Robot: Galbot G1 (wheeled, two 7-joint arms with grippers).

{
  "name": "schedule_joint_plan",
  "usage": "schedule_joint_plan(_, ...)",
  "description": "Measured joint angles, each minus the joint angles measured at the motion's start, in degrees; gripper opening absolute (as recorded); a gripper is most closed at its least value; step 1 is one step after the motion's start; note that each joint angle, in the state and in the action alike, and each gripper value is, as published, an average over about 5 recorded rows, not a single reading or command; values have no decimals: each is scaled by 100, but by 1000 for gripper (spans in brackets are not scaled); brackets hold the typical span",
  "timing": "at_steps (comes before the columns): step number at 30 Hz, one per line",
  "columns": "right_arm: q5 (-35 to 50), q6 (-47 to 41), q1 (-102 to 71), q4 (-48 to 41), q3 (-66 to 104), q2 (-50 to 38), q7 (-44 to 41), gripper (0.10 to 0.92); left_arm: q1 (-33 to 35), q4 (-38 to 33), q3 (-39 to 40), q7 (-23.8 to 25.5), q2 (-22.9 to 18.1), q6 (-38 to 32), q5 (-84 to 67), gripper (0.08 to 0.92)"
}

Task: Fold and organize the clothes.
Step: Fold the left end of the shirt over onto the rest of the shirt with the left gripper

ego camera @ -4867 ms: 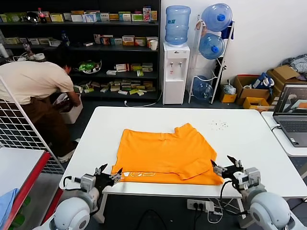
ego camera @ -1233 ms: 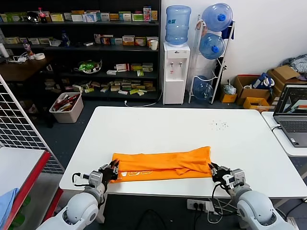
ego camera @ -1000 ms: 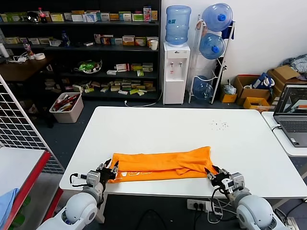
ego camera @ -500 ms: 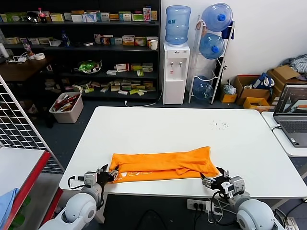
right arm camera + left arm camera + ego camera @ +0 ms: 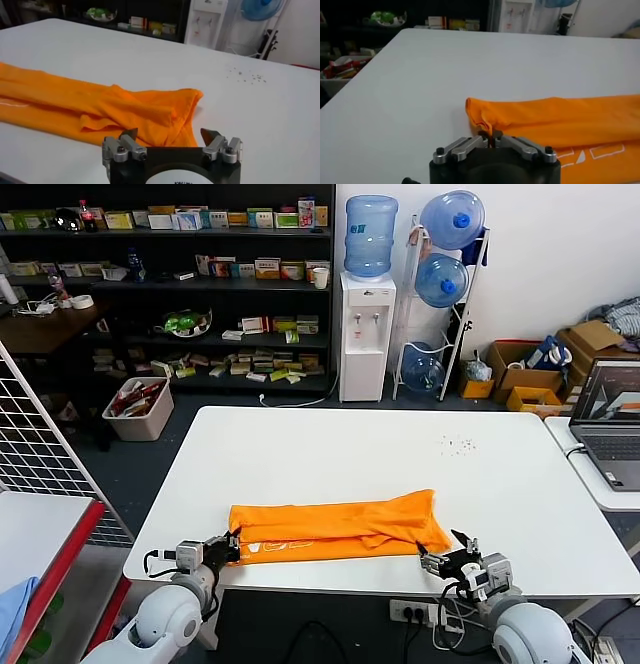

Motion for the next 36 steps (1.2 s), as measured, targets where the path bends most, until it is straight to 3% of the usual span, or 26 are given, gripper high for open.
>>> schedule_joint_plan(14,-223,410,61,10,42,165,100,823,-403,516,-601,110,812,-83,238,115)
schedule_joint_plan(21,-375,552,108,-105,2,272,100,823,-347,140,-687,-19,1146,24,101,115)
schedule_joint_plan(27,-535,639,188,-276,-14,370,111,823,-272,-519,-426,-232,1019,178,-82,115)
schedule_joint_plan(36,-956,769,273,-607,-1,551,67,823,-521,-952,307,-532,367,284,-304,115)
